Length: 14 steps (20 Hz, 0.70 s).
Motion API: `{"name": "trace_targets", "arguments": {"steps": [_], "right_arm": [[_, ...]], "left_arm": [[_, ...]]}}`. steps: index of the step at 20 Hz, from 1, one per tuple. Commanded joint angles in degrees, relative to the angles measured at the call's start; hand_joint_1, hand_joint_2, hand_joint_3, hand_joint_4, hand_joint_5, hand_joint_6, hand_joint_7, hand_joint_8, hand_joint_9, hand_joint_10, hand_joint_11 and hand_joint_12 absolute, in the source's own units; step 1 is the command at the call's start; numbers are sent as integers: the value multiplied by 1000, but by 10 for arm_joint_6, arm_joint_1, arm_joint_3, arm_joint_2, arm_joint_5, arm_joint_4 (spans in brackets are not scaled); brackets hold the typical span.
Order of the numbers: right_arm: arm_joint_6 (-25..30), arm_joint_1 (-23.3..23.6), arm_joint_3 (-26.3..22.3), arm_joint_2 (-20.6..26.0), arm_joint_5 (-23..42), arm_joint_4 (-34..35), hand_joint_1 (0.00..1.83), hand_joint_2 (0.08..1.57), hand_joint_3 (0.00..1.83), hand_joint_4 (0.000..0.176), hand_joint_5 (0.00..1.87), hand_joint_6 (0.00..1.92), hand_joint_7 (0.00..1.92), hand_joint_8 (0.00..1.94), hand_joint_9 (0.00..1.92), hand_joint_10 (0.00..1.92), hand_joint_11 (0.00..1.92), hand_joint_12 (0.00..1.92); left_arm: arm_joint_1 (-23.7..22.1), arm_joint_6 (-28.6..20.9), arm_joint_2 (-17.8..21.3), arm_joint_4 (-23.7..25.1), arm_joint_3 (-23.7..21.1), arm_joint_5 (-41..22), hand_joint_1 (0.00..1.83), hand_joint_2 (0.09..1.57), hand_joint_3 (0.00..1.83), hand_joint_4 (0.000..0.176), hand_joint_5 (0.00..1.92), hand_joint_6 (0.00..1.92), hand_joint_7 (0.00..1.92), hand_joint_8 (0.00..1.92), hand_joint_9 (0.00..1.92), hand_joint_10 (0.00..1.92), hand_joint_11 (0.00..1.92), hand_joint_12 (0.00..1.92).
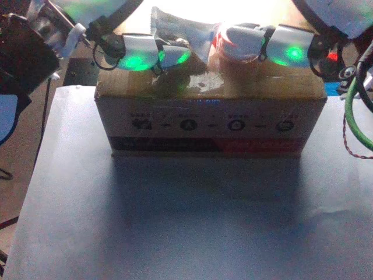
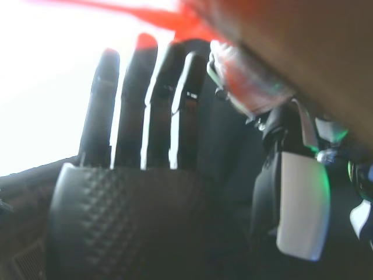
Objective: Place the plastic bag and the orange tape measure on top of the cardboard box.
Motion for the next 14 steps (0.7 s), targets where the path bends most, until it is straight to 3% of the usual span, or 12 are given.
{"name": "trace_targets", "arguments": {"steps": [1,2,3,6,7,8,9,10,12,13,14], "right_arm": [[2,7,0,1,-68,-9,398,1021,0,0,733,423,734,686,591,1031,320,1686],[2,7,-2,3,-70,-9,394,1018,0,0,718,440,730,705,599,1038,342,1683],[2,7,-6,8,-71,-9,404,1016,0,0,688,492,706,808,589,1101,338,1733],[2,6,-10,13,-72,-9,374,949,0,0,552,433,529,1000,496,1333,373,1819],[2,6,-11,15,-72,-9,338,940,0,0,463,339,416,875,367,1205,255,1716],[2,6,-11,16,-72,-9,337,928,0,0,410,295,362,834,300,1187,198,1706],[2,6,-13,17,-72,-9,347,901,0,0,343,202,303,665,225,1116,140,1679],[2,6,-16,20,-73,-10,340,895,0,0,315,145,277,569,157,1103,90,1698],[2,5,-30,31,-85,-18,318,895,0,0,270,41,267,279,67,937,0,1675],[2,5,-40,40,-91,-22,330,913,5,0,226,12,254,242,48,927,0,1630],[2,5,-51,51,-100,-25,402,895,0,0,167,0,195,114,0,763,0,1429]], "left_arm": [[-3,-1,0,15,-2,74,805,927,0,0,212,4,176,3,121,41,0,766],[-3,-1,3,15,-4,76,814,929,0,0,205,5,155,13,117,36,0,949],[-2,-1,8,15,-9,79,820,937,2,0,202,5,144,12,108,31,0,996],[1,-1,24,15,-25,92,779,927,0,0,193,5,137,1,105,22,0,895],[1,-1,26,15,-28,94,760,914,0,15,183,0,117,0,97,17,0,949],[1,-1,27,15,-27,95,758,917,0,21,164,4,89,0,74,6,0,878],[1,-1,28,15,-29,98,780,920,1,15,142,2,43,2,35,2,0,666],[1,-1,31,15,-33,101,787,923,0,0,138,1,32,0,38,4,0,723],[4,-1,45,15,-46,119,785,902,0,0,154,1,68,3,84,17,0,796],[5,-1,54,15,-54,127,812,903,0,0,192,7,155,8,162,36,0,1127],[5,-1,63,15,-63,136,744,931,6,17,196,3,192,7,209,43,0,1290]]}}
